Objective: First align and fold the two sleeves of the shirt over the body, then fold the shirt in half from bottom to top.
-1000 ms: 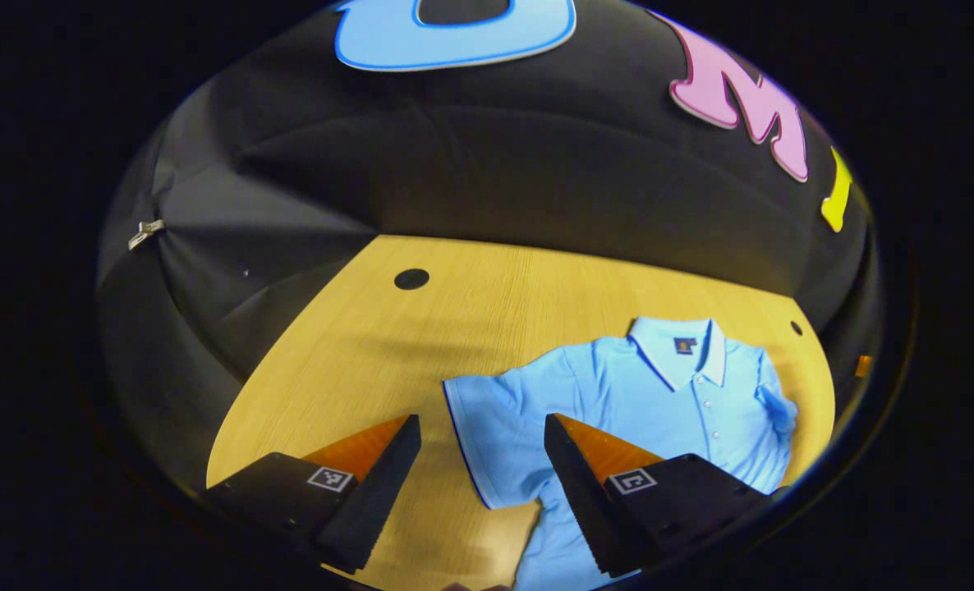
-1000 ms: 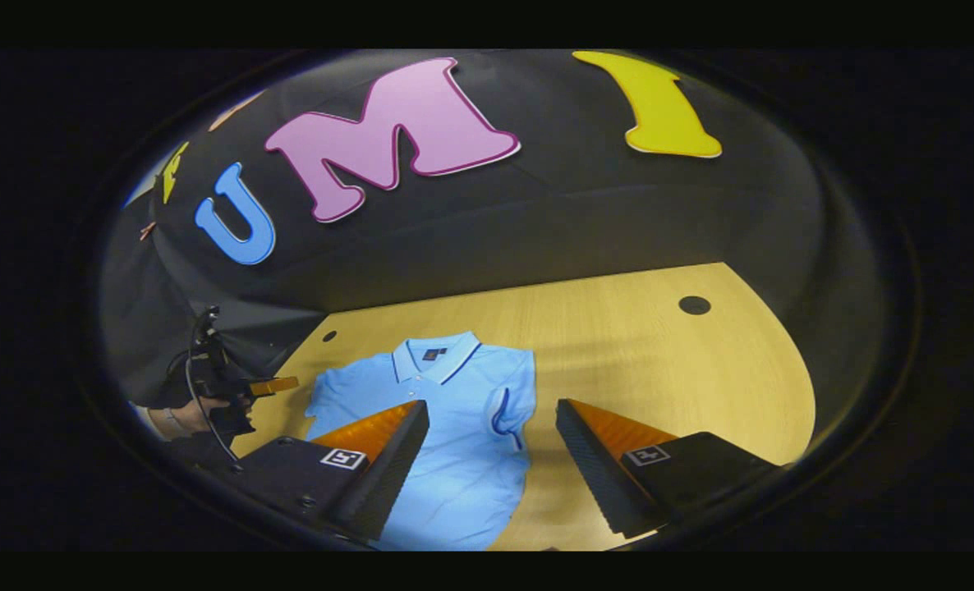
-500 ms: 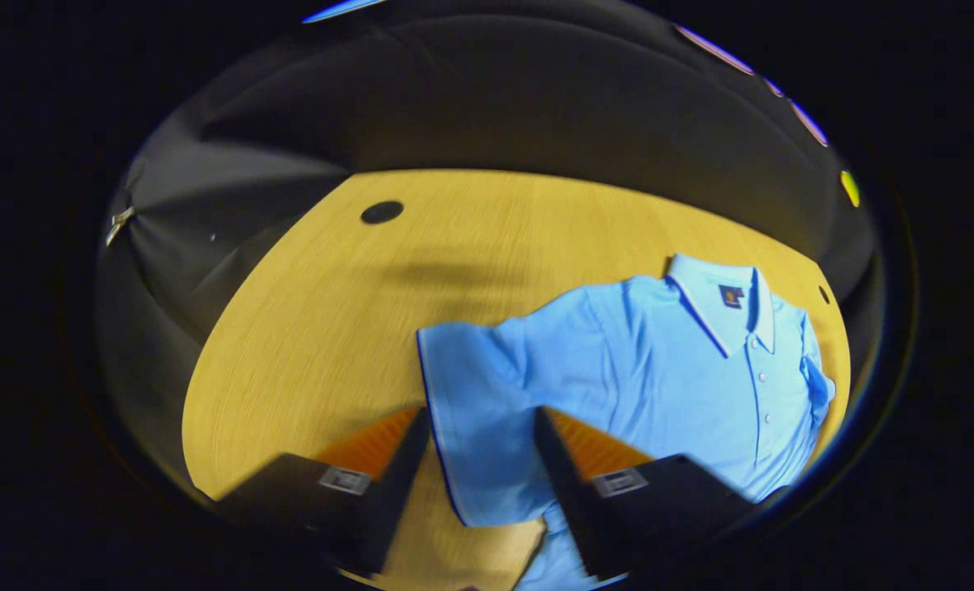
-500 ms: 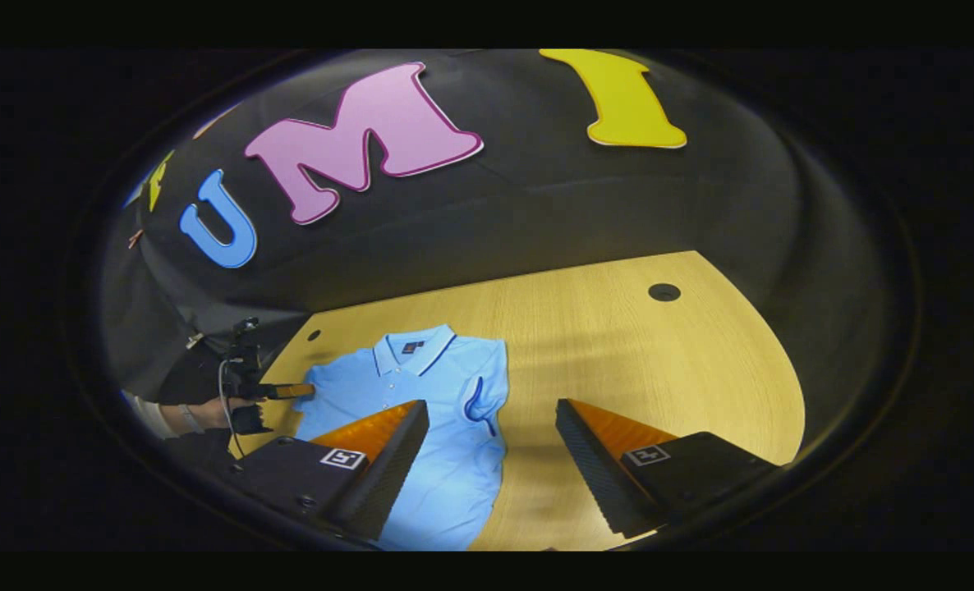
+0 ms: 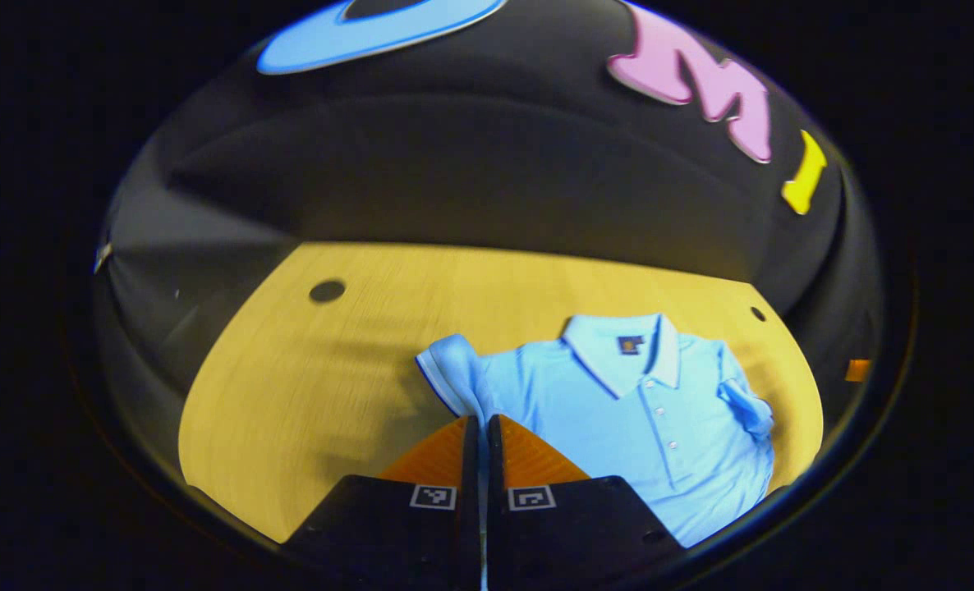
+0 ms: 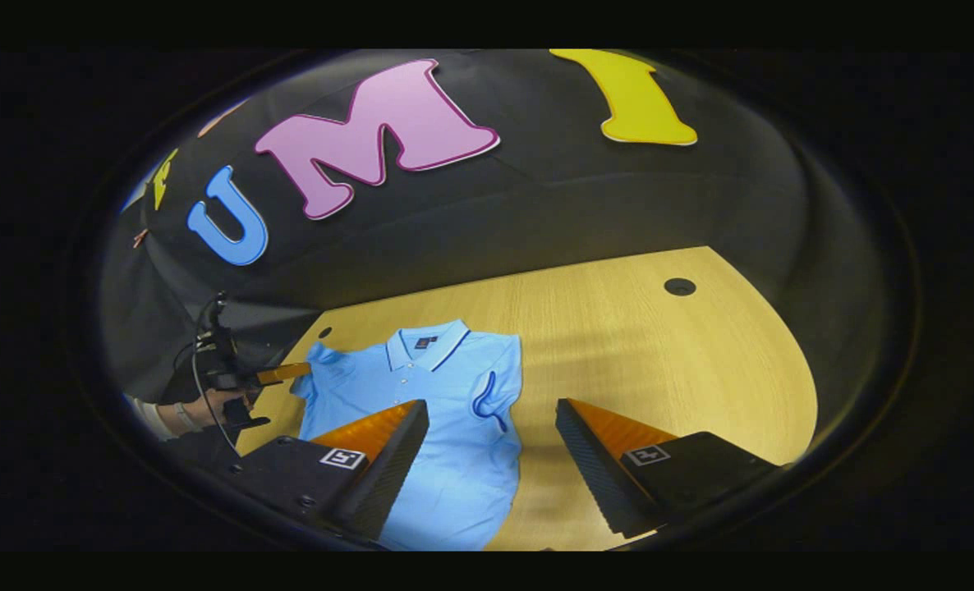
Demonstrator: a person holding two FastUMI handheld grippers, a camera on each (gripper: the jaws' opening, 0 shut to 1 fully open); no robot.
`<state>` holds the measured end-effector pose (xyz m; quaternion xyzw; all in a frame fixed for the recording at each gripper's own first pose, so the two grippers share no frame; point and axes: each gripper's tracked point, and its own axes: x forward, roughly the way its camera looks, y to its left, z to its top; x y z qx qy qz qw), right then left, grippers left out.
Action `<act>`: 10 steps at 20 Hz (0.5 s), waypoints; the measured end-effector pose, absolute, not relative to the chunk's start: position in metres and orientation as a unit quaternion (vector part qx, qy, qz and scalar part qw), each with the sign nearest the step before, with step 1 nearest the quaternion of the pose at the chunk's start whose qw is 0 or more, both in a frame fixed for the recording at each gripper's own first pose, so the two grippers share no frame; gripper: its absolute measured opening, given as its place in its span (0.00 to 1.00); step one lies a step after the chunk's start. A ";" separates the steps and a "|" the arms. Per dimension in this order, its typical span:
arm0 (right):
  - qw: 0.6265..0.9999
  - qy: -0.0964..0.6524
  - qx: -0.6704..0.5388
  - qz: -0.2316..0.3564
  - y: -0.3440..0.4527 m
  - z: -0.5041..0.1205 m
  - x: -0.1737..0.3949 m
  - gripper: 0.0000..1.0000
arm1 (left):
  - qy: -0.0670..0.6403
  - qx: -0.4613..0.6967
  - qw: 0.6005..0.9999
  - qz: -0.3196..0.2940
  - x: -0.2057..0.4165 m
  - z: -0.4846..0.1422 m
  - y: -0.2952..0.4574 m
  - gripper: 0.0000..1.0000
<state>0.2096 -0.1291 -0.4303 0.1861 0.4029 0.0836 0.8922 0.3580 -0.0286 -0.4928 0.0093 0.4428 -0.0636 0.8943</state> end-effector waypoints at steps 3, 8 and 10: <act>0.891 0.406 0.183 0.091 -0.119 -0.432 0.206 0.98 | 0.467 0.030 0.877 -0.110 0.345 -0.510 -0.057 0.11; 0.882 0.428 0.178 0.088 -0.115 -0.445 0.187 0.98 | 0.569 0.047 0.814 -0.111 0.297 -0.562 -0.062 0.50; 0.881 0.430 0.177 0.084 -0.115 -0.446 0.176 0.98 | 0.557 0.006 0.827 -0.079 0.295 -0.550 -0.058 0.72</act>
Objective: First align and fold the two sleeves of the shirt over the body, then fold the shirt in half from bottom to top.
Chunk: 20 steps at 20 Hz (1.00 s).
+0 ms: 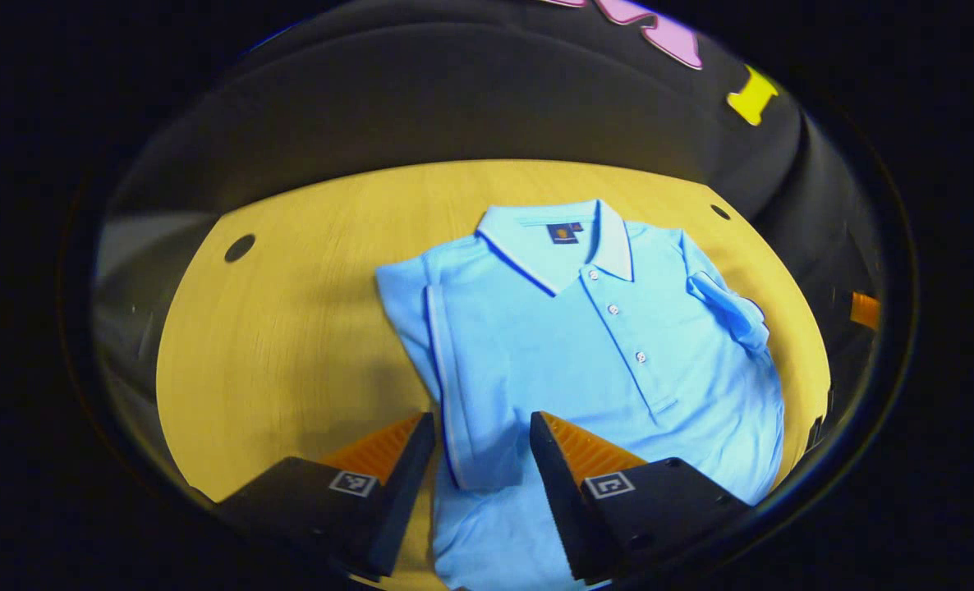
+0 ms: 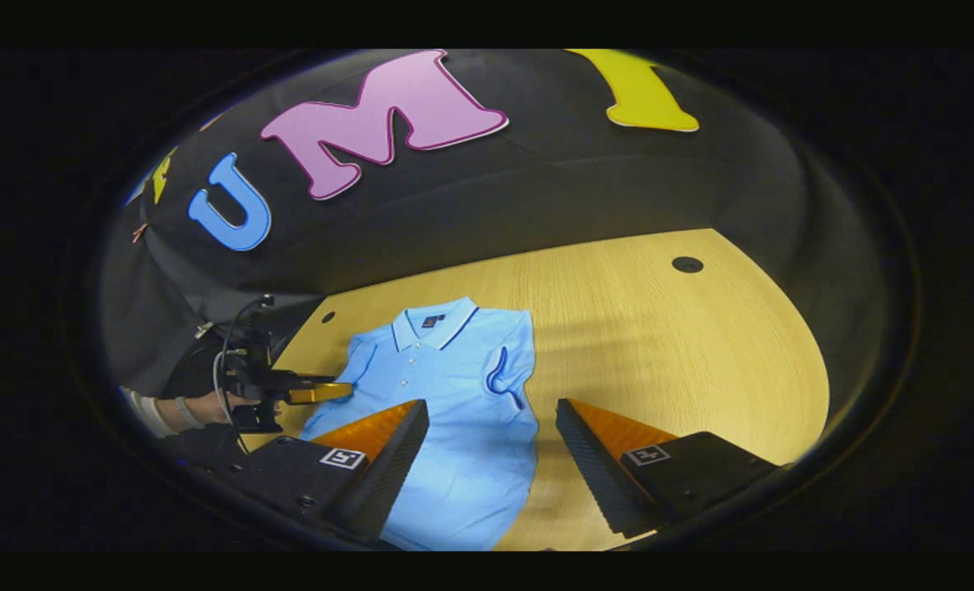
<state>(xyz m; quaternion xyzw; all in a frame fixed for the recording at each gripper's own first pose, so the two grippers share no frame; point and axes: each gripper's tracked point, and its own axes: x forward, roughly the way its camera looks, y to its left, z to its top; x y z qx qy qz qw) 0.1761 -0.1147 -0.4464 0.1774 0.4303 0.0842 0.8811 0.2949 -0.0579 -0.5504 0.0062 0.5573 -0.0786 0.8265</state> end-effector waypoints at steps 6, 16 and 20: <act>0.861 0.460 0.201 0.085 -0.097 -0.441 0.115 0.98 | 0.534 -0.045 0.841 -0.071 0.216 -0.459 -0.015 0.92; 0.804 0.549 0.221 0.053 -0.078 -0.476 -0.044 0.98 | 0.648 -0.088 0.748 -0.114 0.010 -0.470 -0.019 0.98; 0.784 0.583 0.209 0.045 -0.067 -0.487 -0.093 0.98 | 0.663 -0.076 0.732 -0.135 -0.013 -0.478 -0.033 0.97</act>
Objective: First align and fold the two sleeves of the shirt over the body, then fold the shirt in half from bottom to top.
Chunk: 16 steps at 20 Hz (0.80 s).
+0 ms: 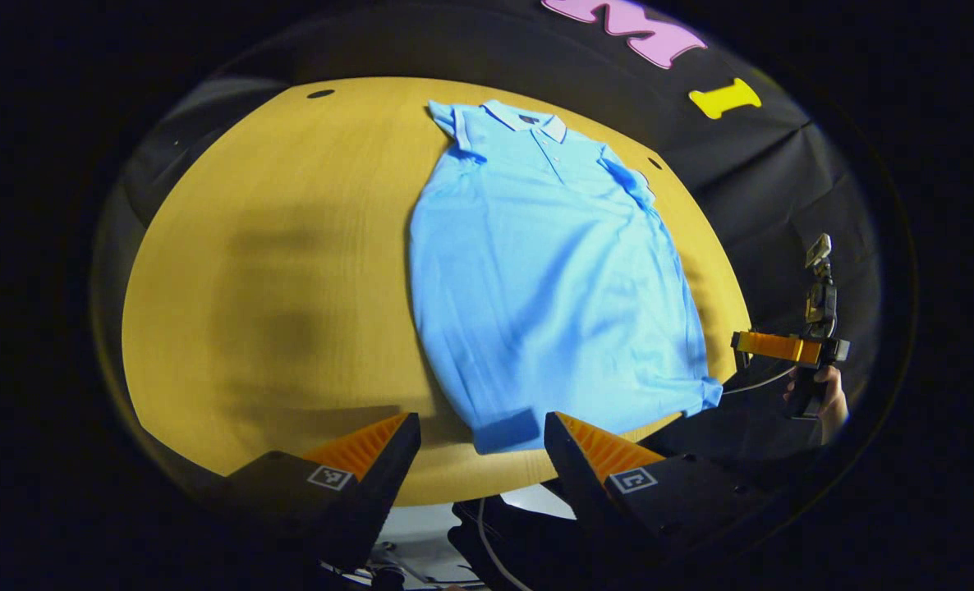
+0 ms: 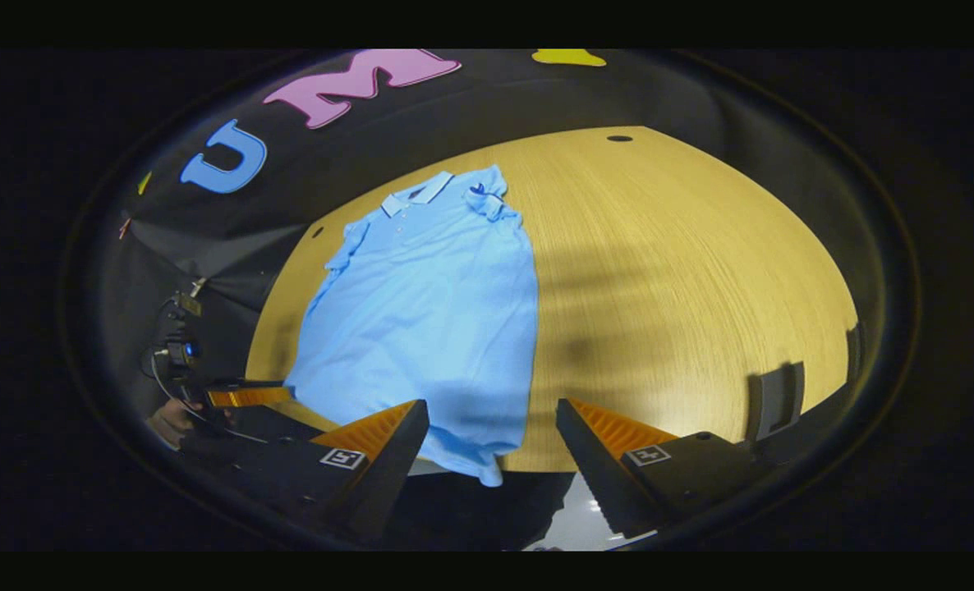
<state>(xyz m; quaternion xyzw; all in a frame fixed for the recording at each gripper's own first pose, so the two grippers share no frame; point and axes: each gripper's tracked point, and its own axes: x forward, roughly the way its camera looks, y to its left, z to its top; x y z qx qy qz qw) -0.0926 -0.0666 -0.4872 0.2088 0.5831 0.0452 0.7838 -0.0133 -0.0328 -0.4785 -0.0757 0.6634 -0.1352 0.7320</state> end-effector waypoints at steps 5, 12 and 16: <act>0.752 0.620 0.222 0.038 -0.049 -0.498 -0.129 0.98 | 0.666 -0.069 0.728 -0.146 -0.018 -0.485 -0.044 0.92; 0.721 0.636 0.272 0.038 -0.026 -0.513 -0.127 0.93 | 0.665 -0.050 0.729 -0.157 -0.017 -0.488 -0.046 0.91; 0.691 0.651 0.313 0.016 -0.031 -0.530 -0.123 0.39 | 0.665 -0.021 0.728 -0.167 -0.016 -0.498 -0.043 0.74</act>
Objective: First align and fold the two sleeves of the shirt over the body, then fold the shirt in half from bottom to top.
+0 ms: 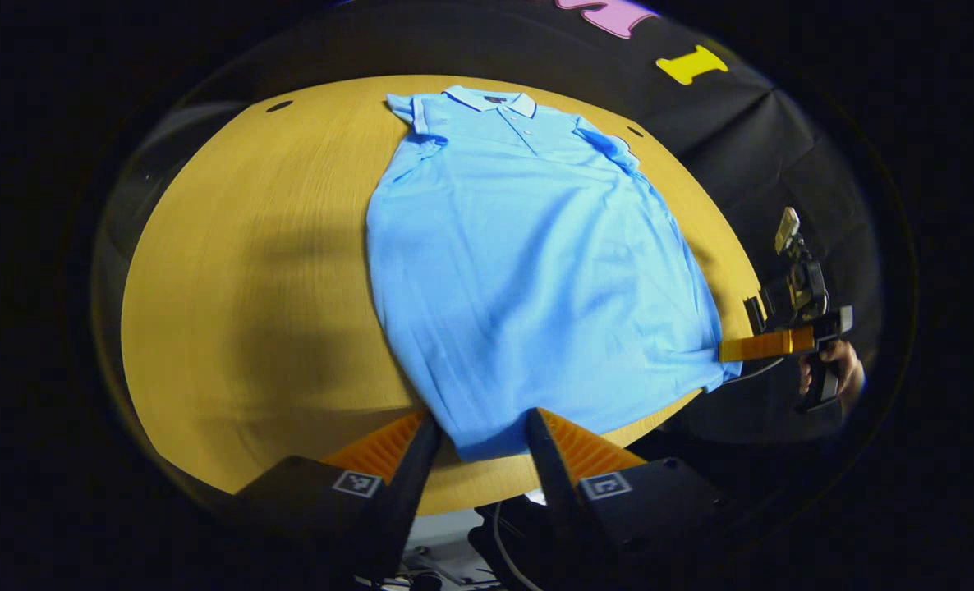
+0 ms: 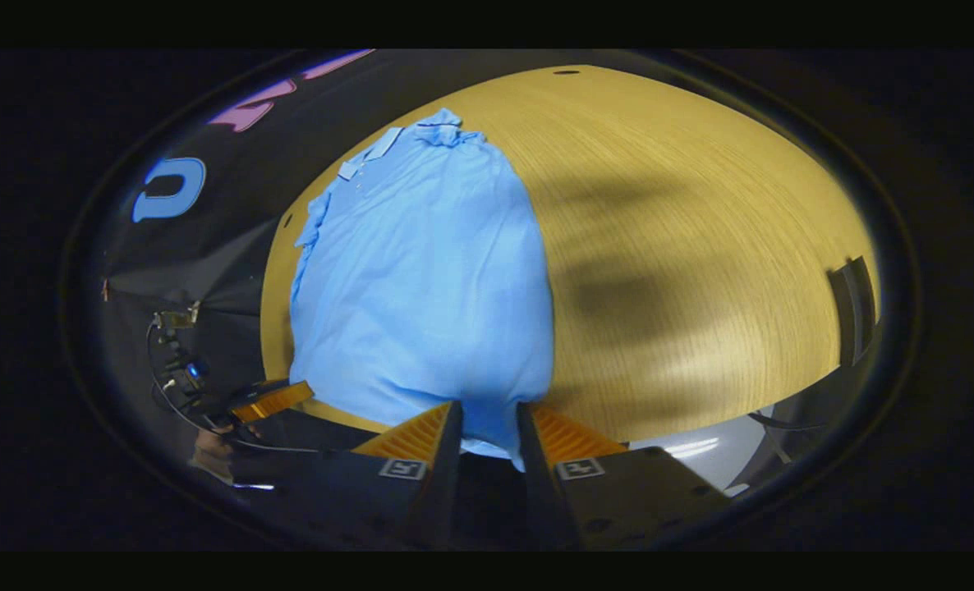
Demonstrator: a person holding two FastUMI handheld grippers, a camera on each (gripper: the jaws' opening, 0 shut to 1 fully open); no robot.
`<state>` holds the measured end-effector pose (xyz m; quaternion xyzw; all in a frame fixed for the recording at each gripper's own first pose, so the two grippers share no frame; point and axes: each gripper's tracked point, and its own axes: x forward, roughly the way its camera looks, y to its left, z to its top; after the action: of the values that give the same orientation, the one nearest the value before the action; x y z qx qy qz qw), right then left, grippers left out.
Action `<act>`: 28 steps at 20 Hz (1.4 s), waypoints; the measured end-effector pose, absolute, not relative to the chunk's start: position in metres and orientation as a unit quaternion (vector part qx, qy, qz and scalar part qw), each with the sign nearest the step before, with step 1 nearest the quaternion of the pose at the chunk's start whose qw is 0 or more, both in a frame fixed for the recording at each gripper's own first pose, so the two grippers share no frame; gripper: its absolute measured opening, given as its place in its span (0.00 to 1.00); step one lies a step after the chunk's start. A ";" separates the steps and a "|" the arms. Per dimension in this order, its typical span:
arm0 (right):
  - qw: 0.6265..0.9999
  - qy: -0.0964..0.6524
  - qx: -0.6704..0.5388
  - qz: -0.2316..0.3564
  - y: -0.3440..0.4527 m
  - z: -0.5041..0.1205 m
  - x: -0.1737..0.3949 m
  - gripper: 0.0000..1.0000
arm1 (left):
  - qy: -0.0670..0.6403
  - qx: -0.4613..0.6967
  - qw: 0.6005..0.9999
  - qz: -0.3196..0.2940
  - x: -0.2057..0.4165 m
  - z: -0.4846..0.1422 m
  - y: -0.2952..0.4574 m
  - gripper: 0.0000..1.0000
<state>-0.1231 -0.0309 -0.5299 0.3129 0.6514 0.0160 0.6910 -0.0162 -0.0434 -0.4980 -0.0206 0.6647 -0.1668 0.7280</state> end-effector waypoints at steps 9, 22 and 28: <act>0.697 0.595 0.391 0.078 -0.015 -0.510 -0.080 0.05 | 0.621 -0.077 0.755 -0.195 0.010 -0.473 -0.070 0.06; 0.808 0.450 0.316 0.208 -0.006 -0.419 0.085 0.04 | 0.486 -0.060 0.846 -0.212 0.166 -0.387 -0.097 0.06; 0.849 0.401 0.272 0.209 -0.031 -0.410 0.214 0.09 | 0.430 -0.053 0.884 -0.174 0.292 -0.379 -0.096 0.06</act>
<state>0.2143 -0.0315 -0.4097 0.2723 0.4013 0.2086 0.8493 0.2917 -0.0961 -0.3793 -0.0526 0.4304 -0.1742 0.8841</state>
